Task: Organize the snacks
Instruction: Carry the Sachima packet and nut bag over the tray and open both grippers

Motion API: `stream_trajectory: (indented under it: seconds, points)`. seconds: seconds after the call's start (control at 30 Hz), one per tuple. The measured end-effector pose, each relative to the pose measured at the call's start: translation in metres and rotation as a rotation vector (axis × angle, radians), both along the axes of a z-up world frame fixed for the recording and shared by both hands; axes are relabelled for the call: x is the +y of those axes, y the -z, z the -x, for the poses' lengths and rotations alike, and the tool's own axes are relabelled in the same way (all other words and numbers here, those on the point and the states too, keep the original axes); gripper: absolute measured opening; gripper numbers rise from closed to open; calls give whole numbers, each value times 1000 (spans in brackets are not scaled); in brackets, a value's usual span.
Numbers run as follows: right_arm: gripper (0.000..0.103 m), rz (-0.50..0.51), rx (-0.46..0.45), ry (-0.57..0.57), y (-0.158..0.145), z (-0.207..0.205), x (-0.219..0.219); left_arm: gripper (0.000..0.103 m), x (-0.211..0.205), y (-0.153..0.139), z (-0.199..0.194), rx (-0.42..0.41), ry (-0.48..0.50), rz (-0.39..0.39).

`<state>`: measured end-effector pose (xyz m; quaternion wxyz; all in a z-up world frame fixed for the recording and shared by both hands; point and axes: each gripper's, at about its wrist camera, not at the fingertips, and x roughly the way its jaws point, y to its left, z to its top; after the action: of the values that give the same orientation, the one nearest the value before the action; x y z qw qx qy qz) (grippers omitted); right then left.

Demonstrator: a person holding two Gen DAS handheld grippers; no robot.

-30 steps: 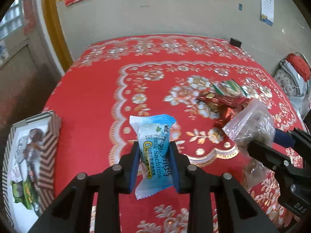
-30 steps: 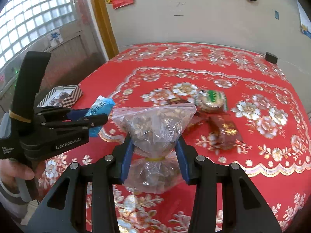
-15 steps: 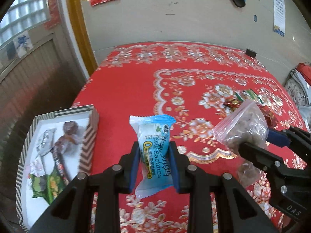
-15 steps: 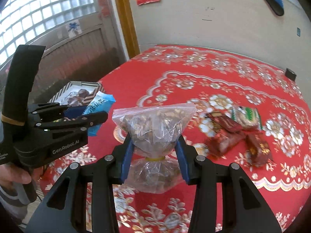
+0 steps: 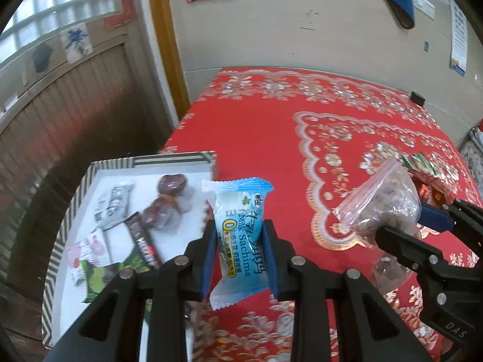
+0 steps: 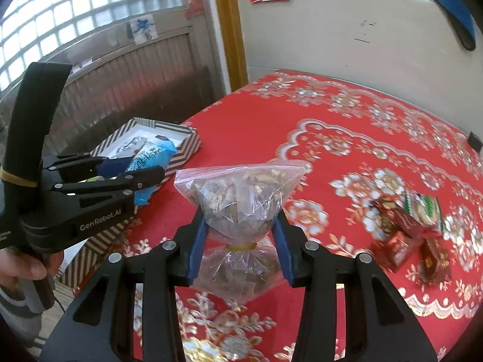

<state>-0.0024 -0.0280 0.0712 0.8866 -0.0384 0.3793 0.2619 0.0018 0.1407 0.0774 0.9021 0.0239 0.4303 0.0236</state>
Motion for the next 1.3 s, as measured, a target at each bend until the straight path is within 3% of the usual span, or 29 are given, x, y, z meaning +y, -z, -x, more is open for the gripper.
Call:
stream_trajectory:
  seconds: [1.0,1.3]
  points:
    - [41,16,5,-189,1,-20,120,31,126,14,1,36,-232,3]
    - [41,-32,25,-254,-3,-30,153,31,148,21,6,44,-288,-16]
